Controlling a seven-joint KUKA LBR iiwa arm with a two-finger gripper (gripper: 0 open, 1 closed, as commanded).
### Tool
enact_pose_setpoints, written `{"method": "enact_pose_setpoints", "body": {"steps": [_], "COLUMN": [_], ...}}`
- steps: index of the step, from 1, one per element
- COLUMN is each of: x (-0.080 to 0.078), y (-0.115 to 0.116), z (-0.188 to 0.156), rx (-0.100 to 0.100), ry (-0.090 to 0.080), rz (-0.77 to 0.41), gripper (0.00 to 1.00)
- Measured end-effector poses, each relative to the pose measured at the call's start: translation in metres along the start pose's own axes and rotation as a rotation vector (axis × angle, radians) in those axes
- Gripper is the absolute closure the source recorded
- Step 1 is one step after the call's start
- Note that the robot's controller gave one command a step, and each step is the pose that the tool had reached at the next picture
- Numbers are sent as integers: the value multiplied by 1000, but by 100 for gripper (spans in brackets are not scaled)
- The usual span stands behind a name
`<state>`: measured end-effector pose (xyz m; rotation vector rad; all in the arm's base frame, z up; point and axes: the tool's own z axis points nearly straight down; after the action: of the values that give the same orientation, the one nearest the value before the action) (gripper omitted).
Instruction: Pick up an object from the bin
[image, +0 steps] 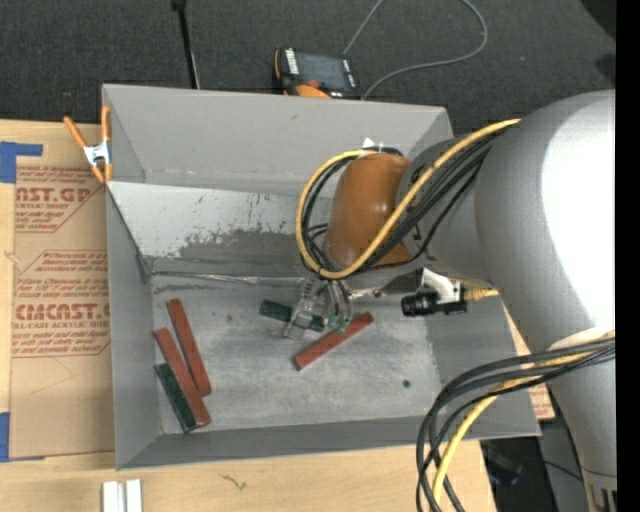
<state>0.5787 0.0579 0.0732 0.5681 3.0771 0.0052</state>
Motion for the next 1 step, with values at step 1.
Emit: {"method": "enact_pose_setpoints", "body": {"steps": [1], "x": [11], "y": [-7], "z": [-92], "rx": [2], "ry": [4], "rz": [16], "gripper": [100]}}
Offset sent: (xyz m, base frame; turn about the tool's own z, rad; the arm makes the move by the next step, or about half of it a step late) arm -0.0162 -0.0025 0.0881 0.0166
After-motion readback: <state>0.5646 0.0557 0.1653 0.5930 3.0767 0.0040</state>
